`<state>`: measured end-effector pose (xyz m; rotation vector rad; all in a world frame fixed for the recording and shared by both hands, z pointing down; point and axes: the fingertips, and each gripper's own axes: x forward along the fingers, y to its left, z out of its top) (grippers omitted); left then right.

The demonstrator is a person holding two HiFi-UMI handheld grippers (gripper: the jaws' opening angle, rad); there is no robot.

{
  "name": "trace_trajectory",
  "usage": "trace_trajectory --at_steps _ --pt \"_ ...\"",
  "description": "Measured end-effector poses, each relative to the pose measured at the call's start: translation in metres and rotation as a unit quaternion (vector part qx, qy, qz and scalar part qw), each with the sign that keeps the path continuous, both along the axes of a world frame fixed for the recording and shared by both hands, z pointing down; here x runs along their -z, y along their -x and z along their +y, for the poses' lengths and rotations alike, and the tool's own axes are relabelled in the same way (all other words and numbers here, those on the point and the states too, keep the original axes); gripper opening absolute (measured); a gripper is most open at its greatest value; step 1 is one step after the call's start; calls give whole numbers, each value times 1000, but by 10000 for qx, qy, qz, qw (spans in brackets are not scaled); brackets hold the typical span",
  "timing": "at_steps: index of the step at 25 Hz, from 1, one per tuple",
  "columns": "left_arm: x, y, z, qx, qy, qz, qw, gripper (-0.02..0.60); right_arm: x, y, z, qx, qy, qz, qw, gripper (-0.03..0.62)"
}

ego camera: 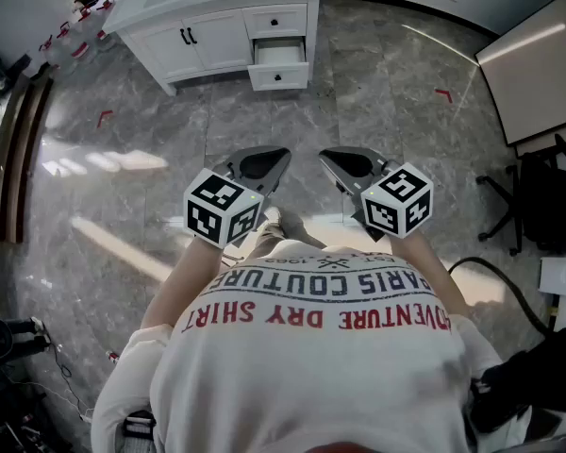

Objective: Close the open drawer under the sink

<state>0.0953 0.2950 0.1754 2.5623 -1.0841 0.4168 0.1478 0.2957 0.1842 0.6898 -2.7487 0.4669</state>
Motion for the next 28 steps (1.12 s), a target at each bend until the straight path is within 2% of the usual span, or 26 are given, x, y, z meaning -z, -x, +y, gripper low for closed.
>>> trace_trajectory --at_steps 9,28 --pt "-2 2 5 10 14 -16 10000 2 -4 5 7 84 33 29 10000 0" --pt "-10 3 4 36 119 -84 9999 2 -13 -2 2 -152 98 -160 9997 2"
